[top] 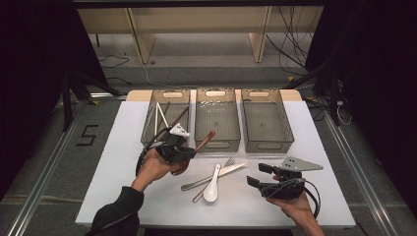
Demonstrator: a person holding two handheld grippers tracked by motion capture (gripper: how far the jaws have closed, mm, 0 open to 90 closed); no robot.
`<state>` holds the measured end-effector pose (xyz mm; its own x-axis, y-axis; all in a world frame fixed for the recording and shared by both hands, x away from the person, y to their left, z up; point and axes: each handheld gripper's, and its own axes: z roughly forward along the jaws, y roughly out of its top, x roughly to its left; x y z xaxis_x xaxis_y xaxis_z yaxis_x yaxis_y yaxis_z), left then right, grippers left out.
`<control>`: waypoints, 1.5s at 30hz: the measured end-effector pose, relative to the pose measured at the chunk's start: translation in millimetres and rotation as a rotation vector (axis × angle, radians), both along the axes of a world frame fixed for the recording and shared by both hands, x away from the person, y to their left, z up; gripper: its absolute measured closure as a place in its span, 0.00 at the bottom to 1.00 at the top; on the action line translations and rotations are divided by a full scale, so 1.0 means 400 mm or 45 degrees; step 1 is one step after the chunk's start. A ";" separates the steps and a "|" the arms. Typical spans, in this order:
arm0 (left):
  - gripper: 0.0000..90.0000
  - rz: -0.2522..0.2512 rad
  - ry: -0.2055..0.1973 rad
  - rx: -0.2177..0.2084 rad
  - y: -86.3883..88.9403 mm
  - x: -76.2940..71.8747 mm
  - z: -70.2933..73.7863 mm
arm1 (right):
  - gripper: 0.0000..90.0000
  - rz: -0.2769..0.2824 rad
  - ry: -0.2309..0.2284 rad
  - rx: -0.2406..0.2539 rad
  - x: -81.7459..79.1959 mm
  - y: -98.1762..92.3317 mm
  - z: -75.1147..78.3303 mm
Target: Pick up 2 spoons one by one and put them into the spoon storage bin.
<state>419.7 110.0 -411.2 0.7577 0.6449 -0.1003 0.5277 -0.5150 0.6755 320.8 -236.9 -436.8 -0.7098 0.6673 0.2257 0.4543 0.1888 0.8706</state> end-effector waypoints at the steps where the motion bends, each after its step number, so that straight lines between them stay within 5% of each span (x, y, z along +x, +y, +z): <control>1: 0.90 0.002 -0.001 0.003 -0.001 0.003 0.000 | 0.35 -0.001 0.001 0.001 -0.001 0.000 0.000; 21: 0.90 0.057 -0.046 -0.094 -0.041 0.077 0.052 | 0.34 0.009 -0.017 0.019 -0.003 -0.001 0.003; 45: 0.90 0.126 -0.108 -0.131 -0.109 0.192 0.112 | 0.32 0.028 -0.035 0.026 -0.008 0.001 0.004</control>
